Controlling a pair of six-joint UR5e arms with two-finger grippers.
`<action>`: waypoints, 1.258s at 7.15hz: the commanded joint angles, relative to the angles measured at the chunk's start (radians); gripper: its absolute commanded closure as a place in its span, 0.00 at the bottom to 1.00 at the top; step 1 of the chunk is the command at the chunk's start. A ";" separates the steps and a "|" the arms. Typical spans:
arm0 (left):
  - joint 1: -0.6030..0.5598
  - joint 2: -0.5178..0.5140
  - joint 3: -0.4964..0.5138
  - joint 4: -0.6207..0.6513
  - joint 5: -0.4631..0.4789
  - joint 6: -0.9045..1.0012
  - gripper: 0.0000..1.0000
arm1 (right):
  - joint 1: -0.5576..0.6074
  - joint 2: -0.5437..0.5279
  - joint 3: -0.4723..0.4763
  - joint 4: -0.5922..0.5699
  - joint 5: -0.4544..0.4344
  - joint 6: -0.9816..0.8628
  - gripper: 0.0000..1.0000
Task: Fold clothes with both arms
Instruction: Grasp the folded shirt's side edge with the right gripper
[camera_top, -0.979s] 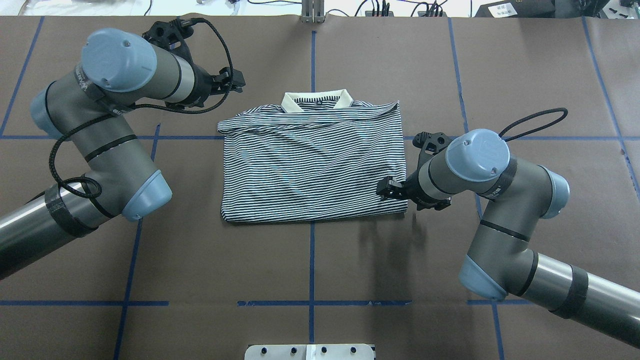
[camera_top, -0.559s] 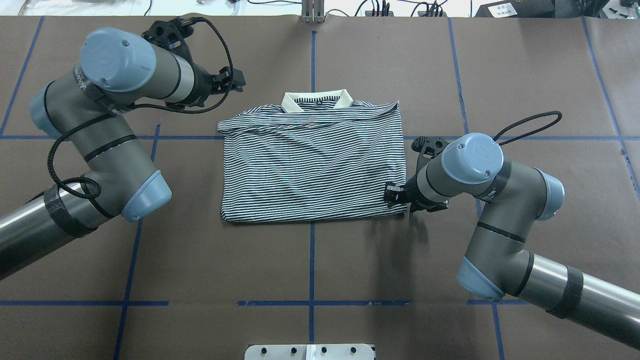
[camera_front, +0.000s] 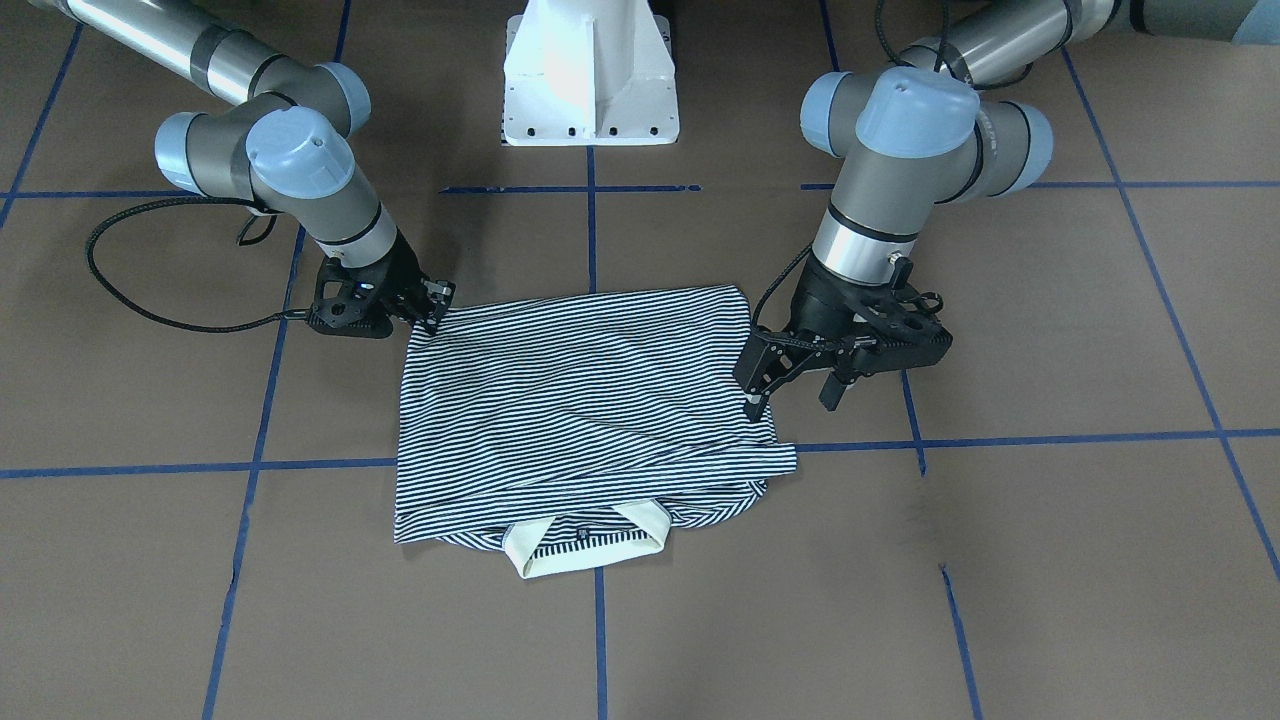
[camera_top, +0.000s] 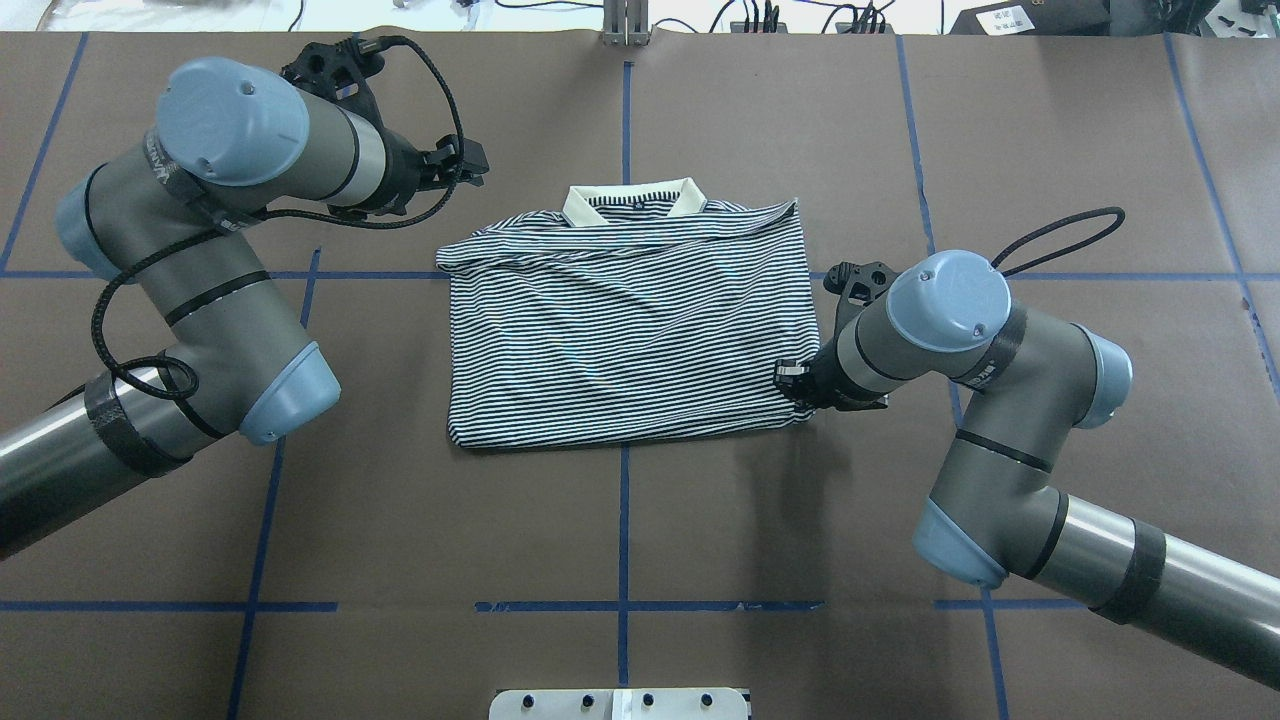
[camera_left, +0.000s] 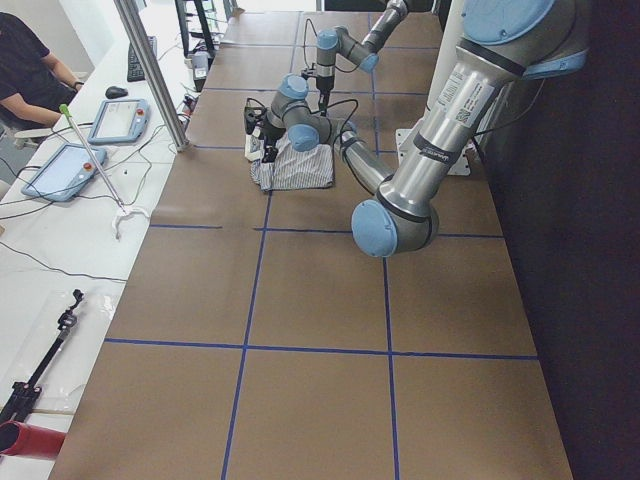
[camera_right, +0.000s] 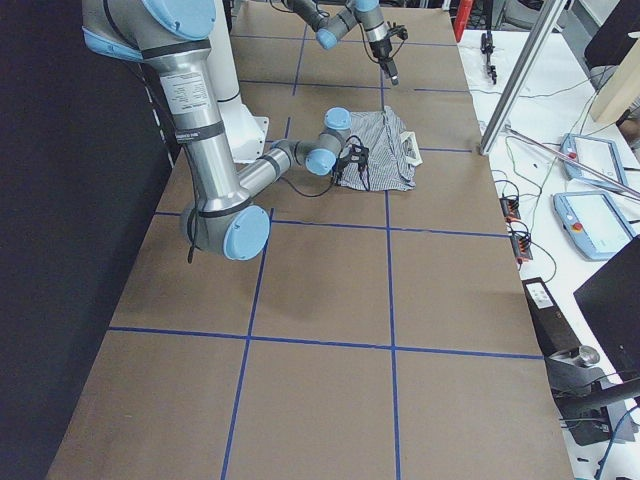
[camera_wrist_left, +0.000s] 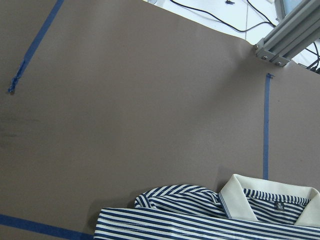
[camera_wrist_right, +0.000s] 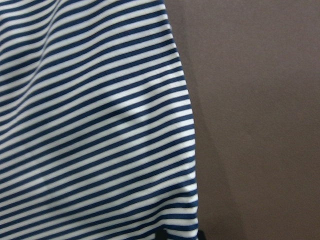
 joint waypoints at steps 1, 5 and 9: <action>0.000 0.000 0.001 0.000 0.000 0.000 0.00 | 0.006 0.059 0.042 -0.124 0.006 0.001 1.00; 0.005 -0.004 0.000 0.000 0.000 0.000 0.00 | -0.046 -0.150 0.258 -0.129 0.010 0.015 1.00; 0.006 -0.006 0.000 0.000 -0.002 -0.002 0.00 | -0.320 -0.363 0.417 -0.119 0.006 0.143 1.00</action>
